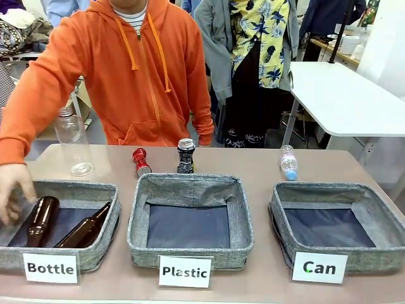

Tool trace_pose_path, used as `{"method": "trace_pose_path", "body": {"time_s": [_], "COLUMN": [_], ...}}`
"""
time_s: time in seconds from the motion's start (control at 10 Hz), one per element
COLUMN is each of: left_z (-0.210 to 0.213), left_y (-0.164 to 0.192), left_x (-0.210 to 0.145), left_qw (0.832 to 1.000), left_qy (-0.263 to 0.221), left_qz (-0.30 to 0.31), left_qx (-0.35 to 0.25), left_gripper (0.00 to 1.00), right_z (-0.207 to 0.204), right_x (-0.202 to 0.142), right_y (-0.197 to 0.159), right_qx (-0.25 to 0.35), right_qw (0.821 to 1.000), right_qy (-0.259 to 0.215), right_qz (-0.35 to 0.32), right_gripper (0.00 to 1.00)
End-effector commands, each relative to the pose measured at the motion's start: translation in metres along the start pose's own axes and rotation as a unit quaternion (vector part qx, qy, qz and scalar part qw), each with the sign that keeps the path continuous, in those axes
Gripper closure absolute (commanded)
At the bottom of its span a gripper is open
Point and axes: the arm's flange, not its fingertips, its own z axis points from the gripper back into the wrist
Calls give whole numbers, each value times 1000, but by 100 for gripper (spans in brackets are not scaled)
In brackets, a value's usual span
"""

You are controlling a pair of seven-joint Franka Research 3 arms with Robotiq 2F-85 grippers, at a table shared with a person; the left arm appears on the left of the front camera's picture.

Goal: Sort the can waste into the basket.
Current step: Pick up the can waste from the table and place it in the right Fabric basket.

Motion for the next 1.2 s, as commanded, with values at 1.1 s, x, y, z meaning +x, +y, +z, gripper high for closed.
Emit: {"method": "trace_pose_path", "body": {"time_s": [1.1], "left_z": [-357], "left_y": [-82], "left_x": [-67], "left_qw": [904], "left_qy": [384], "left_qz": [-180], "left_qx": [-56], "left_gripper": [0], "right_z": [0], "right_x": [3], "right_y": [2], "right_qx": [15], "right_qw": [1000], "right_qy": [-6], "right_qz": [12], "right_gripper": [0]}}
